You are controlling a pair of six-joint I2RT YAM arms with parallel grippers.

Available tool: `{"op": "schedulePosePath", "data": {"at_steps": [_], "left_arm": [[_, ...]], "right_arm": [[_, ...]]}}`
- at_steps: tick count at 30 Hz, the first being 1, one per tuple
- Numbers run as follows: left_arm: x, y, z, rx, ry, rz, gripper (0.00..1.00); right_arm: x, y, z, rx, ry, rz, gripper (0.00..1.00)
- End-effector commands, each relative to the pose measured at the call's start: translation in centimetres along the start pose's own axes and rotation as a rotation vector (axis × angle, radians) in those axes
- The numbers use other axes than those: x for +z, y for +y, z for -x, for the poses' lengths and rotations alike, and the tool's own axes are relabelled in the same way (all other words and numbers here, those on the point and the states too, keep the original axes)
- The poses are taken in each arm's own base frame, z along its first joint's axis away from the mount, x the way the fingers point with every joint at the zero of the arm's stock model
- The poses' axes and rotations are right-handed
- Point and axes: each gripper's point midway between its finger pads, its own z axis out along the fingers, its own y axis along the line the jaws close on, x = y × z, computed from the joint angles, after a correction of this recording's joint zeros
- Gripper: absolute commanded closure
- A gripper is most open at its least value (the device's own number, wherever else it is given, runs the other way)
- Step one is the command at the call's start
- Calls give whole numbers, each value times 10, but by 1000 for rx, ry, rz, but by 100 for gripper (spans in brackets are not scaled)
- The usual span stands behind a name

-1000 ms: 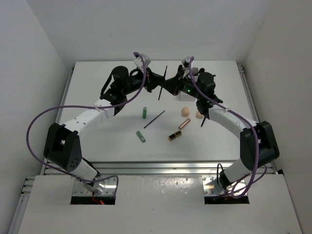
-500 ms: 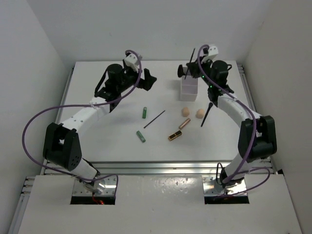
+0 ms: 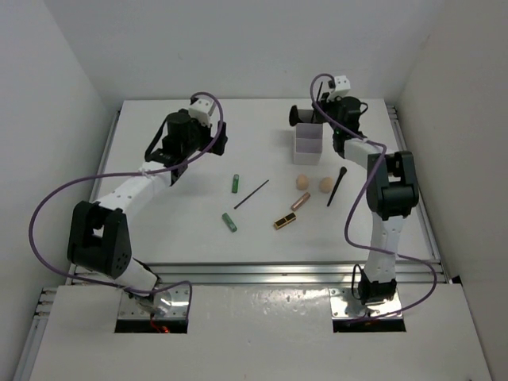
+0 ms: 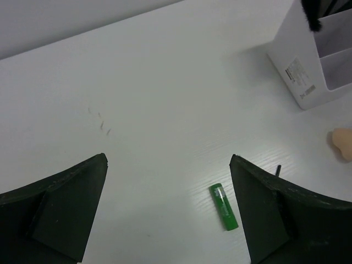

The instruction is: Organize the makeup

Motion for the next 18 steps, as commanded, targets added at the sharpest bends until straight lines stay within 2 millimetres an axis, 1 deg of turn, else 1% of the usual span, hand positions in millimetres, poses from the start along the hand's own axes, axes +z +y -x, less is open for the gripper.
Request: {"op": "schedulePosePath", "data": {"at_steps": [1, 2, 3, 4, 5, 6, 7, 8, 9, 11, 13, 14, 15, 16, 17, 18], "left_arm": [[-2, 19, 5, 12, -16, 46, 0], [-3, 25, 5, 8, -15, 58, 0], [0, 24, 4, 7, -7, 47, 0], [-1, 26, 4, 15, -7, 43, 0], [2, 27, -1, 14, 4, 43, 0], [2, 25, -1, 35, 3, 27, 0], [2, 23, -1, 44, 3, 17, 0], [5, 24, -5, 43, 13, 16, 0], [5, 22, -5, 58, 12, 2, 0], [7, 13, -8, 99, 16, -60, 0], [8, 4, -17, 152, 36, -130, 0], [10, -3, -25, 168, 58, -156, 3], [12, -2, -25, 178, 66, -158, 5], [12, -8, -34, 192, 104, -176, 10], [14, -16, -31, 202, 106, -209, 13], [17, -18, -39, 203, 133, -227, 16]], "right_arm": [[14, 7, 50, -73, -201, 42, 100], [17, 5, 42, -63, -200, 43, 100], [17, 7, 35, -59, -191, 48, 100], [17, 9, 33, -61, -190, 50, 100], [17, 11, 32, -50, -189, 54, 100], [14, 11, 18, -44, -162, 53, 100], [12, 12, 13, -37, -151, 54, 100], [10, 11, 18, -29, -167, 49, 92], [4, 10, 4, -17, -141, 40, 84], [-2, 8, 9, -7, -155, 34, 75], [-7, 14, 19, -7, -165, 44, 71], [-8, 16, 19, -10, -161, 50, 68], [-12, 19, 30, -10, -175, 57, 62], [-15, 16, 36, -9, -186, 55, 61], [-16, 20, 34, 0, -181, 62, 56], [-22, 23, 46, 4, -200, 64, 51]]}}
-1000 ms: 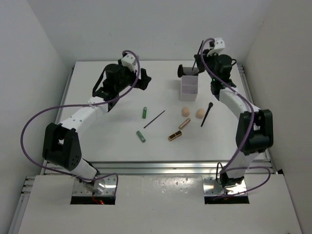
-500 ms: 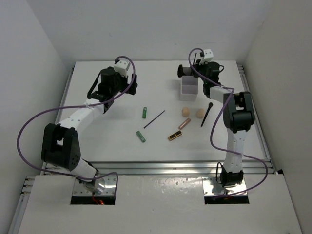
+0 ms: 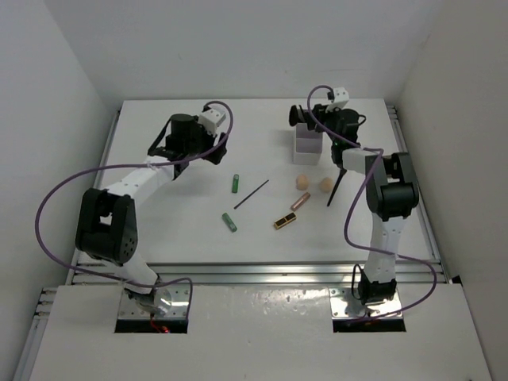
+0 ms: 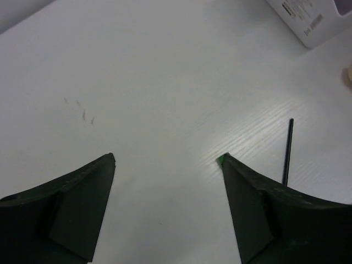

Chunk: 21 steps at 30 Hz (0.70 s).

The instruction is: Organize the makeup

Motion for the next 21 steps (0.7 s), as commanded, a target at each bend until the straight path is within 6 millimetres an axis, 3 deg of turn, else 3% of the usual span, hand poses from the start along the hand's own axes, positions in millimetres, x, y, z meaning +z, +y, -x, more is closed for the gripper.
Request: {"op": "schedulePosePath", "data": {"at_steps": [1, 3, 4, 5, 6, 7, 8, 9, 10, 11, 13, 14, 17, 19, 20, 21], "left_arm": [[8, -24, 2, 92, 33, -130, 23], [12, -41, 4, 118, 35, -216, 34], [18, -44, -5, 120, 62, -245, 40], [19, -61, 0, 148, 76, -311, 50], [22, -67, -2, 154, 97, -339, 52], [25, -73, -5, 162, 123, -359, 52], [30, -81, -25, 163, 200, -396, 47], [35, -95, -15, 193, 192, -433, 42], [38, -103, -18, 203, 213, -456, 39], [43, -112, -33, 208, 260, -485, 35], [51, -131, -38, 237, 278, -516, 34], [55, -141, -41, 249, 291, -530, 34], [66, -154, -63, 216, 367, -548, 32], [73, -159, -80, 206, 411, -552, 29], [77, -158, -82, 194, 422, -536, 28], [81, -160, -83, 192, 437, -521, 28]], "right_arm": [[-16, 16, 90, -24, -199, 36, 45], [-25, 18, 96, -17, -210, 24, 42], [-30, 19, 108, -21, -233, 19, 40], [-37, 20, 120, -25, -250, 15, 38], [-41, 20, 119, -17, -232, 8, 33], [-49, 23, 134, -17, -233, 7, 30], [-52, 27, 139, -15, -226, 16, 27], [-61, 32, 138, -11, -160, 31, 22], [-61, 36, 139, -13, -161, 48, 21], [-70, 39, 129, -15, -76, 54, 19], [-83, 49, 130, -53, -36, 107, 15], [-96, 50, 115, -67, 37, 108, 15], [-128, 54, 104, -100, 114, 112, 12], [-145, 56, 81, -112, 193, 119, 11], [-152, 56, 84, -117, 191, 117, 11], [-158, 54, 75, -115, 216, 111, 11]]}}
